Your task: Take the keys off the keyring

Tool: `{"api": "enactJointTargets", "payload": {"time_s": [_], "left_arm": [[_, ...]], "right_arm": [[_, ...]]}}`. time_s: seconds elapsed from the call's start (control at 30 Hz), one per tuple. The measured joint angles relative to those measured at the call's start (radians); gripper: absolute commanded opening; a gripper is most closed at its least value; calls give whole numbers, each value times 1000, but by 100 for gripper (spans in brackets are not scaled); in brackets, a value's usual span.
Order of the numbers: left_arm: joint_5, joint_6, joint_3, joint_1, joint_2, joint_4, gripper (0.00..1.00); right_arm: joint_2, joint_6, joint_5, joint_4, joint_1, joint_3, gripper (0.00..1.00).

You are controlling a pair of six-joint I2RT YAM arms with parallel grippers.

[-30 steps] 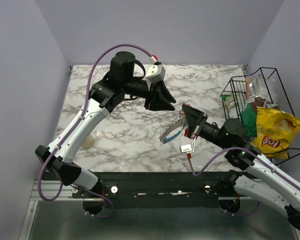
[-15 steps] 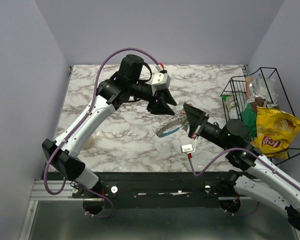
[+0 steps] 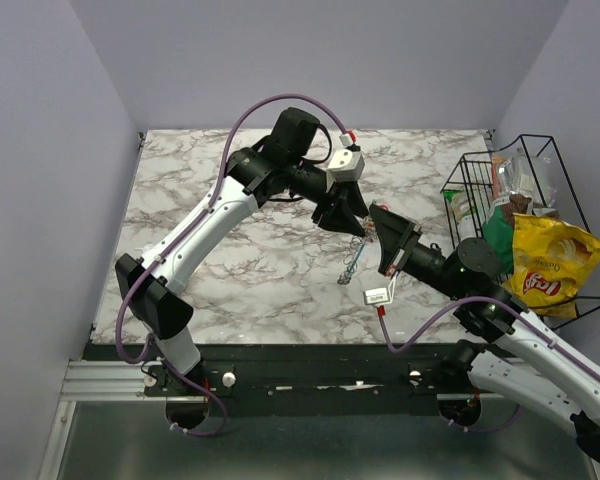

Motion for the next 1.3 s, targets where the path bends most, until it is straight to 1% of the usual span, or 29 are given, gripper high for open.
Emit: {"api": "enactJointTargets", "payload": {"time_s": [0.03,0.2,0.3,0.33,0.5,0.53,0.67,0.87,1.03,1.3], "left_arm": [[10,10,13,0,7,-14,44],[35,78,74,-6,29,-103,38],[44,127,94,-15,38,-163,29],[46,142,97,-18,39,-182,23],[53,177,104,-19,40,-226,6],[56,180,106,-19,40,-230,1],[60,172,106,-19,40,-225,0],[67,104,63,-19,24,-144,0],[71,84,52,-13,-5,-106,0],[111,32,51,5,-64,-27,0]], "right_arm": [[-1,0,0,-1,0,4,1],[-3,0,0,0,0,18,1],[-5,0,1,-4,0,23,1],[-8,0,0,-9,0,23,1],[-8,0,1,-14,1,24,1],[-8,0,1,-14,1,24,1],[-8,0,1,-13,1,24,1],[-11,0,12,-16,1,25,1],[-18,0,50,-16,1,34,1],[-84,0,75,-30,7,30,1]]}}
